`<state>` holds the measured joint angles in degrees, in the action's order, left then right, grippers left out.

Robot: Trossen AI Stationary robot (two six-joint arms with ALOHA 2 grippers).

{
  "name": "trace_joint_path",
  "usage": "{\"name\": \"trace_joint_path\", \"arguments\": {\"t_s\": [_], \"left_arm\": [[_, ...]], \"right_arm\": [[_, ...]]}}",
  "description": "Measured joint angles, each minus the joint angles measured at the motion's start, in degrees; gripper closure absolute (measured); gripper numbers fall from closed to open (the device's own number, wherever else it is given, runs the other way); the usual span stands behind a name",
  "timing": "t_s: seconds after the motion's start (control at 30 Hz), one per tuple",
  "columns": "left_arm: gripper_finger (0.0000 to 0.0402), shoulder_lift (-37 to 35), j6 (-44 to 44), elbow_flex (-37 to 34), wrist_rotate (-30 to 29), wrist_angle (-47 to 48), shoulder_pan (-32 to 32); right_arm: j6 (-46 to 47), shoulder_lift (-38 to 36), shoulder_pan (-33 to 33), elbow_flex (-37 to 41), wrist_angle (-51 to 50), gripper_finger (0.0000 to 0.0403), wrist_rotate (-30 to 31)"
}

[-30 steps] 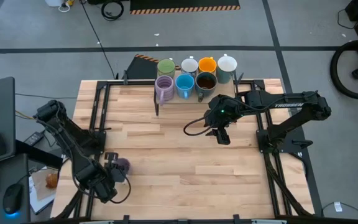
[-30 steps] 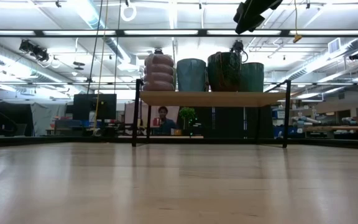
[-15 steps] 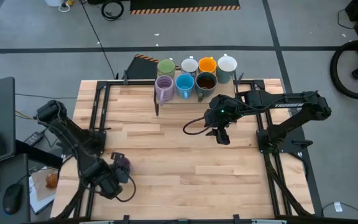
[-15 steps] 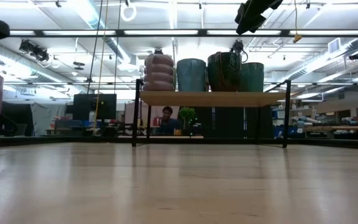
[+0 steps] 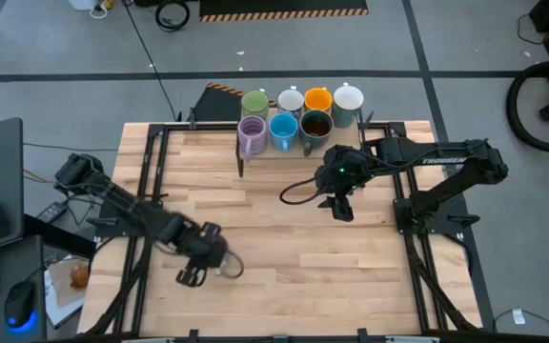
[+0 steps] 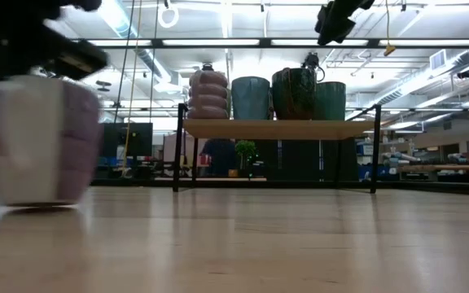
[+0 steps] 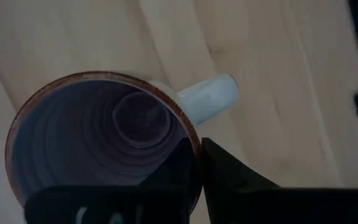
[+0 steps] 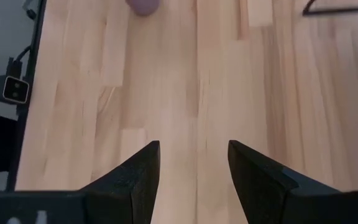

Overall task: Place coffee mugs
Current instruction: Put the violet mug on the shelf

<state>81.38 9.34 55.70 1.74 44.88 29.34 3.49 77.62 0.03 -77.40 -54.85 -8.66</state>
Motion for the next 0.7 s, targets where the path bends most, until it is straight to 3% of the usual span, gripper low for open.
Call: {"name": "trace_joint_path", "arguments": {"t_s": [0.3, 0.47, 0.7], "left_arm": [[0.0377, 1.06, -14.58, 1.51, 4.05, -7.90, -14.32], [0.0377, 6.57, -21.48, 9.05, 4.14, -7.85, -18.48], [0.0377, 16.61, -28.41, 19.50, 5.44, -7.04, -22.15]], "right_arm": [[5.53, -0.17, 2.45, -3.31, -13.52, 0.0209, 0.02], [6.99, -1.51, 4.91, -3.31, -17.02, 0.0209, 1.34], [11.36, -6.72, 8.41, -1.87, -16.17, 0.0209, 9.25]]}}
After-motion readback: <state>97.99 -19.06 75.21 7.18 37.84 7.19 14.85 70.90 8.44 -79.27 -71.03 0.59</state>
